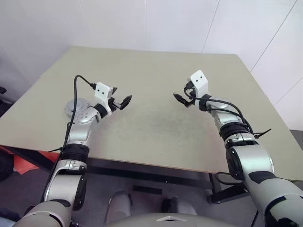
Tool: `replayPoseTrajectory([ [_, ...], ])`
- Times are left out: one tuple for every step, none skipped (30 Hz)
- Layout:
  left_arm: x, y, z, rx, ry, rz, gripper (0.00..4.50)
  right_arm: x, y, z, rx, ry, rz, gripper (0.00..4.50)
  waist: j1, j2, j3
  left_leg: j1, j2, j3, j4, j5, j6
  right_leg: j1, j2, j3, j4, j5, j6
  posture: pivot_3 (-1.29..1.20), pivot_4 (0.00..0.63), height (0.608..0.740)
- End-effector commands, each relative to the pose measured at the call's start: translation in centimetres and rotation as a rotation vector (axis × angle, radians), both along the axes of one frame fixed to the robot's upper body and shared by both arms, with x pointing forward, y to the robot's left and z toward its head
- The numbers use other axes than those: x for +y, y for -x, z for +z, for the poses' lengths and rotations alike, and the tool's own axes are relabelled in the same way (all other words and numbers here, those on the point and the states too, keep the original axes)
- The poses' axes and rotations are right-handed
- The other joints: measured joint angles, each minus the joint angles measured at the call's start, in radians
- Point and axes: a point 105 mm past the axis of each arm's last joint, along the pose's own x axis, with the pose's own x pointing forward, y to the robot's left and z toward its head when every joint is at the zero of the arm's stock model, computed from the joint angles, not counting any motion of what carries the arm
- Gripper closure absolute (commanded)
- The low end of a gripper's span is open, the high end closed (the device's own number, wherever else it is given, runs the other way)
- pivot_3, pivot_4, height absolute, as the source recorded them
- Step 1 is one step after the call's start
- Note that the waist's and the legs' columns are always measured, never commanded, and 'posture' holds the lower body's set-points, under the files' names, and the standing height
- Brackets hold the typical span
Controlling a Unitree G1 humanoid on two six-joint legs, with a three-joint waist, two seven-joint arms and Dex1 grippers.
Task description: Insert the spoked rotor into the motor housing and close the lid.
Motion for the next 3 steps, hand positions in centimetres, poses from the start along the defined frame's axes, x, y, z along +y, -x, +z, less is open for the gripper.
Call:
replayPoseTrajectory([
  [-0.03,-0.26,1.77,-0.066,0.010,0.000,0.03,0.34,-0.43,2.03,-0.069,0.000,0.012,0.14,0.000,0.000,0.000,0.000,0.000,0.000,0.000,0.000,0.000,0.000,0.000,0.000,0.000,0.000,0.000,0.00,0.000,0.740],
  [-0.05,-0.27,1.77,-0.066,0.010,0.000,0.03,0.32,-0.43,2.03,-0.069,-0.001,0.011,0.14,0.000,0.000,0.000,0.000,0.000,0.000,0.000,0.000,0.000,0.000,0.000,0.000,0.000,0.000,0.000,0.00,0.000,0.740],
  [-0.06,-0.27,1.78,-0.066,0.010,-0.001,0.03,0.31,-0.43,2.03,-0.069,-0.001,0.011,0.14,0.000,0.000,0.000,0.000,0.000,0.000,0.000,0.000,0.000,0.000,0.000,0.000,0.000,0.000,0.000,0.00,0.000,0.740],
])
